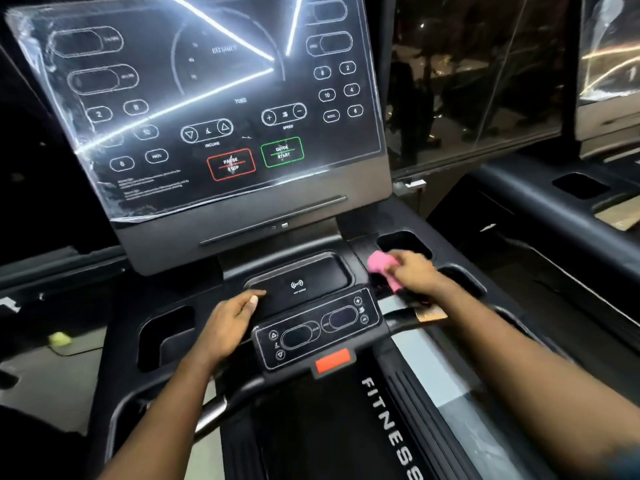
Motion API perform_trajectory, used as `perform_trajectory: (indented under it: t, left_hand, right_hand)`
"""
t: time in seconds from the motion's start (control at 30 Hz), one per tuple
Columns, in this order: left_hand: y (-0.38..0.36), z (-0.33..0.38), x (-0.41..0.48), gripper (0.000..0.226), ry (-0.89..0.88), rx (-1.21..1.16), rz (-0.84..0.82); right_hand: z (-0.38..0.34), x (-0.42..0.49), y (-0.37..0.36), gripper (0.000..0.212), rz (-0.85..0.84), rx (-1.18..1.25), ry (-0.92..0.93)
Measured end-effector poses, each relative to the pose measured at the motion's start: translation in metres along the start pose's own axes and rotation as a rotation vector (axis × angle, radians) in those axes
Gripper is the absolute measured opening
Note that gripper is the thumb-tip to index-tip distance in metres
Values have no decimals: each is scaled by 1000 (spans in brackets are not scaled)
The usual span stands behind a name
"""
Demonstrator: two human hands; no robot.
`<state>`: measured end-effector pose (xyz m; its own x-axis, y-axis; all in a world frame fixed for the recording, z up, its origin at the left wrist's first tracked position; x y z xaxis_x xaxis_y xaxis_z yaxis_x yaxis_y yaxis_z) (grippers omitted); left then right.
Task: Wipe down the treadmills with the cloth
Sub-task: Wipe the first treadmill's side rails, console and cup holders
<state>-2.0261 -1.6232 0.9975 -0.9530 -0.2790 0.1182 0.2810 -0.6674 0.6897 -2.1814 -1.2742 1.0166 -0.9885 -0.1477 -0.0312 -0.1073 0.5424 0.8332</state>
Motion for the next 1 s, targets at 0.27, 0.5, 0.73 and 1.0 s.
perform_trajectory:
  t: [0.27,0.5,0.73,1.0]
  left_hand:
    - [-1,-22,-19,34,-45,-109,-240]
    - [9,-32,-14,33,-29,-240,-298]
    - [6,-32,-20,32,-59,-204,-326]
    - [14,-42,-10,38,-66,-291,-309]
  right_hand:
    - [-90,-135,-51,57,346,231,176]
    - [-156,-202,-141,55,363,-51,261]
    - [-86,-126,-85,71,499,14,-225]
    - [-172,-202,-153,58,386,-140,344]
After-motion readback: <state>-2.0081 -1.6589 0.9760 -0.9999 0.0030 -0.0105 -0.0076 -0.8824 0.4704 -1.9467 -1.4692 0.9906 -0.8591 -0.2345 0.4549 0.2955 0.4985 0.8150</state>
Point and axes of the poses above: each hand's wrist, its own x-axis towards the middle knuckle, its own y-axis out of the back of the hand, z = x × y, the point moved 6 cm from there along x, towards the middle knuckle, and after that the axes turned 8 degrees about z, right-handed, at the moved point
